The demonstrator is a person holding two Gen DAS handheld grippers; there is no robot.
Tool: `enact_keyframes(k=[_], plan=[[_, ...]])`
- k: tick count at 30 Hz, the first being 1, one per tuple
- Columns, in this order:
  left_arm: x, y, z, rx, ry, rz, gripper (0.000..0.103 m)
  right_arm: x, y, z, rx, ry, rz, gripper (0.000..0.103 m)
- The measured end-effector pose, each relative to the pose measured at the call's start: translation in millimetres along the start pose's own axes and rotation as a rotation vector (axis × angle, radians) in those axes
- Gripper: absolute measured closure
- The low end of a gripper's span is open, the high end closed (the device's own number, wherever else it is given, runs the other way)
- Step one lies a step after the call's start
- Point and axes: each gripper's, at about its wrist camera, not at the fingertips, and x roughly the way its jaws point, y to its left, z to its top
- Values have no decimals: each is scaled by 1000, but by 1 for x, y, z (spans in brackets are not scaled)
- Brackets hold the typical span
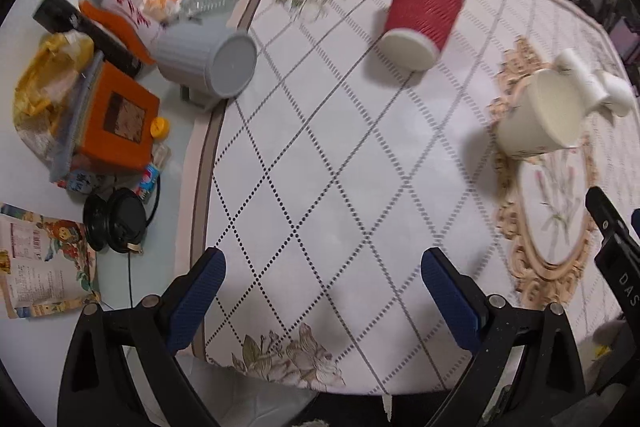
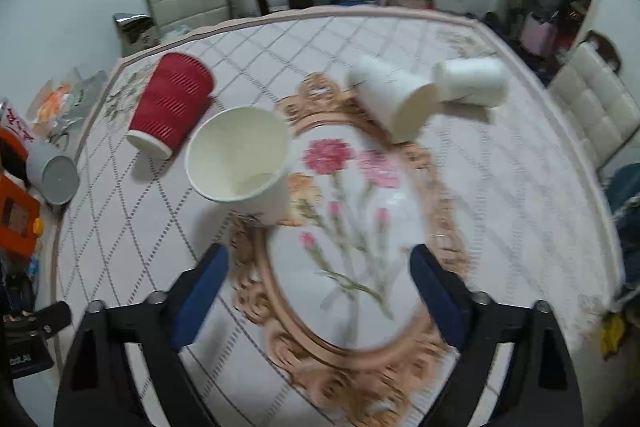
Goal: Flip cup upright
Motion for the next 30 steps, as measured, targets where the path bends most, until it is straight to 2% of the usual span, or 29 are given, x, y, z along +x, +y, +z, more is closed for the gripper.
enact_keyframes(k=[1, 6, 12, 16, 19, 23, 30], plan=[[-8, -4, 0, 1, -14, -4, 3, -13, -3, 1, -9, -3, -27, 3], [-62, -13, -9, -2, -99, -39, 3, -74, -19, 11, -50, -33, -56, 0], [-139, -20, -28, -39, -214, -63, 3, -159, -37, 21, -100, -96, -21, 0], [-181, -24, -41, -52, -289, -46, 3, -211, -51, 24, -123, -139, 19, 0], [-205, -24, -52, -64, -335, -40, 3, -240, -61, 25, -125, -166, 56, 0], [-230, -26, -65, -64, -377, -51, 0, -273, -73, 22, -125, -205, 58, 0], [-254, -36, -82, -49, -401, -64, 0, -311, -92, 13, -121, -230, 39, 0]])
